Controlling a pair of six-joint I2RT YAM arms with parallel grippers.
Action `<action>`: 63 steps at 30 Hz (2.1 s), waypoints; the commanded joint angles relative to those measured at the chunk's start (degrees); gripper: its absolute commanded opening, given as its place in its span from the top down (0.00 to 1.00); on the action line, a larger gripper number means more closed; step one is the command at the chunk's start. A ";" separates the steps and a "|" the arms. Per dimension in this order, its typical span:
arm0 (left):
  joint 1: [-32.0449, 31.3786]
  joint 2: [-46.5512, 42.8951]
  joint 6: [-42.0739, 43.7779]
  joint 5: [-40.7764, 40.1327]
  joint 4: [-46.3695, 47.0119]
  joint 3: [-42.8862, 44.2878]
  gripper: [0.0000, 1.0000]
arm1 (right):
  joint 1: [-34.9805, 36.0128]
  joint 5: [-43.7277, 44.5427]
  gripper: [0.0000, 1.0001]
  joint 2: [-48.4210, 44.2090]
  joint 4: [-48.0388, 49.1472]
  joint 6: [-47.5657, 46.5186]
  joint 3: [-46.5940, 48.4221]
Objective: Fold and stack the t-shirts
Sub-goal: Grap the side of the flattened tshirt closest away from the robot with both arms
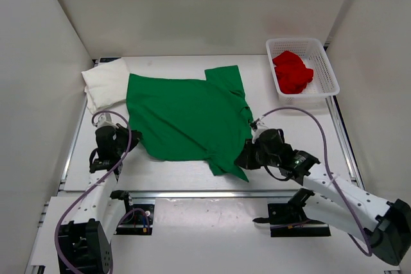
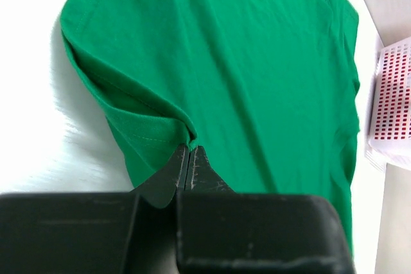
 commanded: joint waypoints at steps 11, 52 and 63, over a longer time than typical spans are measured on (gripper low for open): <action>3.64 3.09 0.14 1.62 1.19 5.45 1.00 | -26.68 -17.09 1.00 10.85 10.09 -6.37 3.94; -0.40 0.02 1.37 -8.57 -11.55 9.83 1.00 | -21.43 4.53 0.74 -1.25 2.10 2.05 -12.22; -2.24 -0.43 3.74 -3.14 -3.22 3.87 1.00 | -19.32 4.00 1.00 -2.38 1.15 1.70 -8.11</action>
